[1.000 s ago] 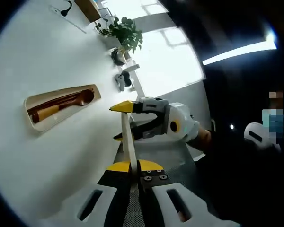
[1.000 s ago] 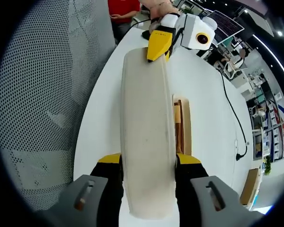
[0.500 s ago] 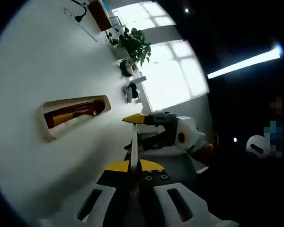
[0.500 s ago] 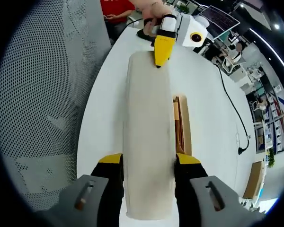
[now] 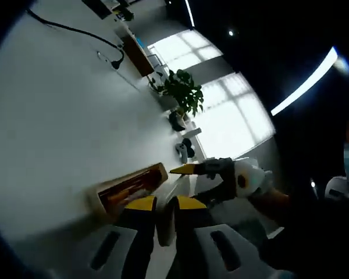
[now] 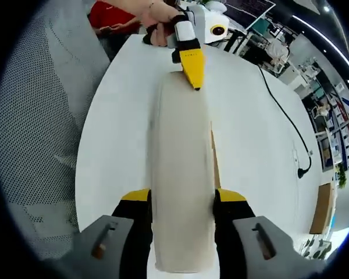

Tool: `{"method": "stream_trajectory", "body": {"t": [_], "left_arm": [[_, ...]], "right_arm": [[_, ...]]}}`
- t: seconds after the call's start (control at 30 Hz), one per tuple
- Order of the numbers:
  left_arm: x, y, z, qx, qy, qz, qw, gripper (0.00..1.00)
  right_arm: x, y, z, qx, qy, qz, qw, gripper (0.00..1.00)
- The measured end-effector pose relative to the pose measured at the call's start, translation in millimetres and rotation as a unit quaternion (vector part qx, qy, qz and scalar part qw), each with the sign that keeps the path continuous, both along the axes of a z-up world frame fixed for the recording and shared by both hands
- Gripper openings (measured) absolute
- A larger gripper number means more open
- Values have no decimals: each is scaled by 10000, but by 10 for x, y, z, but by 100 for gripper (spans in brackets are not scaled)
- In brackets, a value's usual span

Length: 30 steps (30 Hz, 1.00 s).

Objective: Arrange the utensils inside the cutlery case until each visible utensil rests in its matching compartment.

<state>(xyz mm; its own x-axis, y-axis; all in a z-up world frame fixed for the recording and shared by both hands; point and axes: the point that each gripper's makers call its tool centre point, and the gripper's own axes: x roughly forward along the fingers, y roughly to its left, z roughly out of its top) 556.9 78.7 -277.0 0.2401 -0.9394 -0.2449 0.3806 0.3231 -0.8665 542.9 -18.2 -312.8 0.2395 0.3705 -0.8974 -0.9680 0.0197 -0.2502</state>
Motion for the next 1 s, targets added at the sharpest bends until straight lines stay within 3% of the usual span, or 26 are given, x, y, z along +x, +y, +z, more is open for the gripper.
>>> {"method": "stream_trajectory", "body": {"t": [0.13,0.17,0.4,0.5,1.0], "left_arm": [[142,29,-59,308,-218,169,9991,13],[190,39,-78,394,-425,164,9982,13],[291,92,-272,802,-361,222,9959,15],[271,111,-345,1015,-466,140,9936,16],[291,156,-479,1188,-531,169,9913,15]], "right_arm": [[157,1,-78,-148,201,13,9997,39],[187,1,-99,-181,210,37,9996,39],[248,3,-239,-442,643,83,9969,39],[258,-5,-280,-583,630,253,9960,39],[304,-87,-419,-730,993,184,9922,39]]}}
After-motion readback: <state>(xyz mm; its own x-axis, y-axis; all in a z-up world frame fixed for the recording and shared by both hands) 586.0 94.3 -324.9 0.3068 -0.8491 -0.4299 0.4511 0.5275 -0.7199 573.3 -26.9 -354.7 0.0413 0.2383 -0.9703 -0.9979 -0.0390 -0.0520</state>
